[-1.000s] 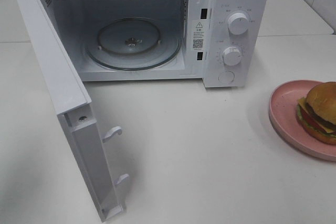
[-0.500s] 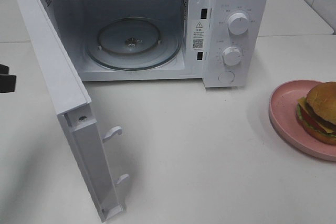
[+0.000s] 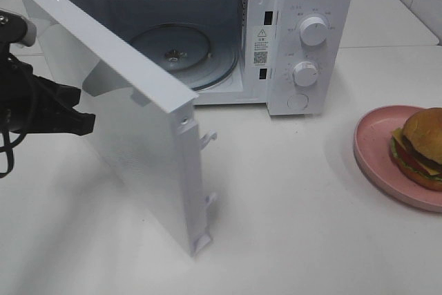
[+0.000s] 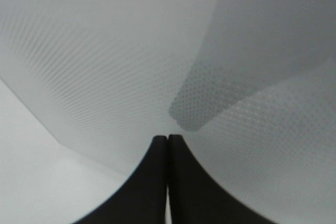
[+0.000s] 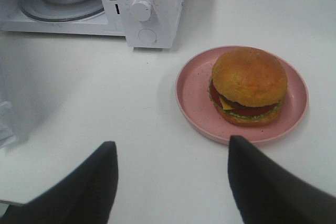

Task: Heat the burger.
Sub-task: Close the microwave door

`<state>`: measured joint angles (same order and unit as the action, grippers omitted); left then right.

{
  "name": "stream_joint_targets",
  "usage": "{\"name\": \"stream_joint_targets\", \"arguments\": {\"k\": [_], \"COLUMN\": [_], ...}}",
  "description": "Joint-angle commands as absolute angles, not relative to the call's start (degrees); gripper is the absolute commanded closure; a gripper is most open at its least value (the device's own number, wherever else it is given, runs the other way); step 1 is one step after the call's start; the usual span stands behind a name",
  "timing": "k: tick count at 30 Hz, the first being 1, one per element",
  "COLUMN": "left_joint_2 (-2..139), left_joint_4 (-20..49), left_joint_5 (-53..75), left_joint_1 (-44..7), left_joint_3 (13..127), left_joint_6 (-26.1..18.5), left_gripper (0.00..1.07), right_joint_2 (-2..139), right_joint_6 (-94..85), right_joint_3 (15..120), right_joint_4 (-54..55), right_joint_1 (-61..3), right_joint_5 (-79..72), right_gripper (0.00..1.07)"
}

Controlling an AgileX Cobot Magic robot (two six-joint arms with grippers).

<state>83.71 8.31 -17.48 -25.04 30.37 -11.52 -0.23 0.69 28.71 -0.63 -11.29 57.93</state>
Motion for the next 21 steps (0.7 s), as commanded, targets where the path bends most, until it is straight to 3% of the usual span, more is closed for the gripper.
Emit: {"name": "stream_joint_targets", "arguments": {"k": [1, 21], "left_joint_2": [86.3, 96.8], "left_joint_4": [7.5, 7.0], "left_joint_5": [-19.7, -19.3], "left_joint_1": [-26.4, -26.4], "left_joint_3": [32.7, 45.2], "left_joint_6": [-11.5, -11.3], "left_gripper": [1.06, 1.06], "right_joint_2": [-1.7, -1.7], "right_joint_6": [0.0, 0.0], "right_joint_3": [28.5, 28.5], "right_joint_4": [-0.6, -0.6], "right_joint_1": [-10.9, -10.9], "right_joint_5": [57.3, 57.3], "right_gripper": [0.5, 0.5]}}
